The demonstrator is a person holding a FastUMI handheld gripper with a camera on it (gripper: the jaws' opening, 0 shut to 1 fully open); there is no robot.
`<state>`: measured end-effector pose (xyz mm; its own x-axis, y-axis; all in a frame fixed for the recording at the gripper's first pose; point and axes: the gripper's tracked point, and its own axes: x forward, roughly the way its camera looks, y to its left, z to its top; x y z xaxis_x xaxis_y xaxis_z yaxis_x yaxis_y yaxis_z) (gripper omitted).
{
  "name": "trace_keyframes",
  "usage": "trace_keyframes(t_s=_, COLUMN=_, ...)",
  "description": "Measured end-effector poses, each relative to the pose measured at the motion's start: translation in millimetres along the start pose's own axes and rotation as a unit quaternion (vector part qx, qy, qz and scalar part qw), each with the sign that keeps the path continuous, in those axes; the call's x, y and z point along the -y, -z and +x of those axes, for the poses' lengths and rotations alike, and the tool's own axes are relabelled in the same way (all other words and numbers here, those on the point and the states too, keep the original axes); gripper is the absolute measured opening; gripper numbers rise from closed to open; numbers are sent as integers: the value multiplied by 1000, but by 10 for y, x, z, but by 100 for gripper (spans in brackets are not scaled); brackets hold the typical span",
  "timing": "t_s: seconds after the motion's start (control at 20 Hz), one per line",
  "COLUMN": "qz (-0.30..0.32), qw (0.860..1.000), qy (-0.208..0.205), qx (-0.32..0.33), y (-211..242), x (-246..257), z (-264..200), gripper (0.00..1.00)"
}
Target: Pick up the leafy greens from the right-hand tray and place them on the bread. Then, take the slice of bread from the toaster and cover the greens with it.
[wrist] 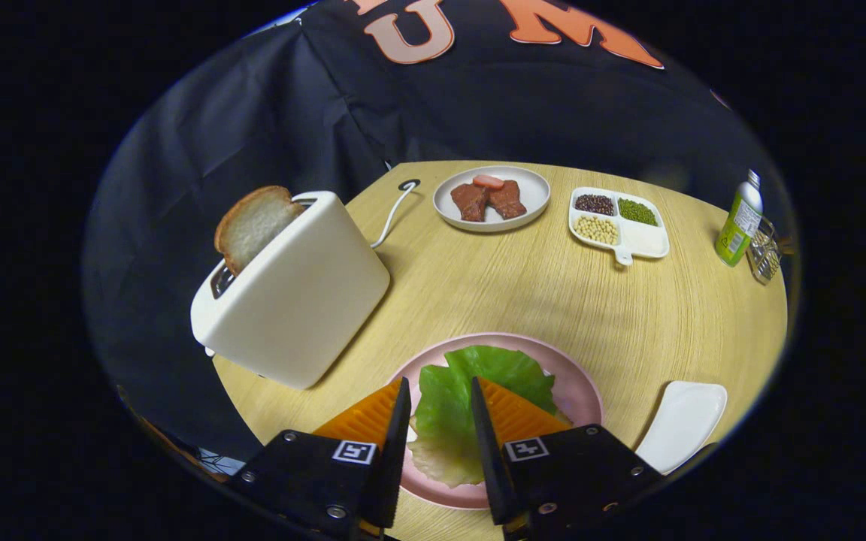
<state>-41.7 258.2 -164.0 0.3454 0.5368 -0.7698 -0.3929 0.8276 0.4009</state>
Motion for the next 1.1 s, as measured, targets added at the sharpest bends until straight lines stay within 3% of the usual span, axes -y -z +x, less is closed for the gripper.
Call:
trace_keyframes(t_s=0.5, qz=-7, qw=997, qy=-65, qx=27, y=-786, x=-707, z=-359, gripper=92)
trace_keyframes(t_s=0.9, qz=-7, qw=994, qy=-110, qx=7, y=-1151, x=-1324, z=-283, gripper=97)
trace_keyframes(t_s=1.1, qz=-17, qw=994, qy=-112, qx=5, y=-1364, x=-1530, z=-178, gripper=97)
